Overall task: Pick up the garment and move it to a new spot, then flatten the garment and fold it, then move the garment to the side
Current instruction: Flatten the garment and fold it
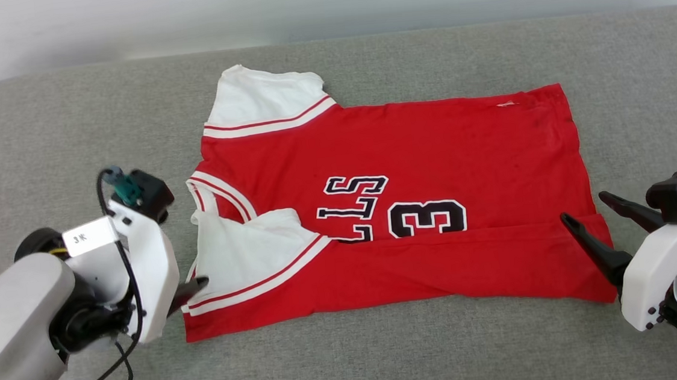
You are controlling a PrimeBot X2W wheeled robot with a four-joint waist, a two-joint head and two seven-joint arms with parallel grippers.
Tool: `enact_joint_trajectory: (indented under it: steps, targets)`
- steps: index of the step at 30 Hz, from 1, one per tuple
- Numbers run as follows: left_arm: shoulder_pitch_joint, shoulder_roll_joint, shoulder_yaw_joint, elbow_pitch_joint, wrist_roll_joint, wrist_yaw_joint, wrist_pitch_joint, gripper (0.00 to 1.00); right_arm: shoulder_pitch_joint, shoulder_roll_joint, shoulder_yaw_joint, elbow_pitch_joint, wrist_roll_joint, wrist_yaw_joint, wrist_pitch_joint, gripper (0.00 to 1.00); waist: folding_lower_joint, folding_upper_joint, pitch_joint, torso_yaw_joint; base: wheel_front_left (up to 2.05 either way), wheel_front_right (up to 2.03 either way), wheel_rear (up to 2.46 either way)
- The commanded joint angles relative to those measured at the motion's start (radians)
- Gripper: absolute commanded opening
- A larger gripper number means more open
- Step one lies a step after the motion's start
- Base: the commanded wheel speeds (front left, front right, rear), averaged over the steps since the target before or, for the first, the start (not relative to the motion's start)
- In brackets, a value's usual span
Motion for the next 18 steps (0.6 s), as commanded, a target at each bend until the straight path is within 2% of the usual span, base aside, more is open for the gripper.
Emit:
enact_joint_trajectory:
  steps: [1,8,15,16,17,18]
  targets:
    - [0.017,0.000,-0.014,0.008,-0.012,-0.003,0.025,1.00,-0.012,0.004,0.004,-0.002,-0.002,0.000,0.004,1.00,0.0001,0.0000,0.008,-0.011,0.00,0.00,0.00]
    - [0.064,0.005,-0.077,0.050,-0.027,-0.012,0.101,1.00,-0.034,0.013,0.018,0.017,0.004,0.000,0.002,1.00,0.0001,0.0000,0.033,-0.042,0.00,0.00,0.00]
    - [0.105,-0.029,-0.115,0.116,-0.031,-0.017,0.087,1.00,-0.075,0.015,0.041,0.035,0.007,0.000,0.003,1.00,0.0001,0.0000,0.048,-0.054,0.00,0.00,0.00]
    - [0.107,-0.033,-0.116,0.123,-0.031,-0.017,0.083,0.47,-0.083,0.012,0.046,0.035,0.006,0.000,0.006,1.00,0.0001,0.0000,0.045,-0.054,0.00,0.00,0.00]
    - [0.107,-0.037,-0.116,0.127,-0.030,-0.019,0.073,0.00,-0.094,0.004,0.052,0.033,0.006,0.000,0.010,1.00,0.0001,0.0000,0.043,-0.054,0.00,0.00,0.00]
    - [0.105,-0.039,-0.116,0.130,-0.029,-0.020,0.066,0.00,-0.104,-0.005,0.054,0.031,0.004,-0.001,0.018,1.00,0.0001,0.0000,0.038,-0.053,0.00,0.00,0.00]
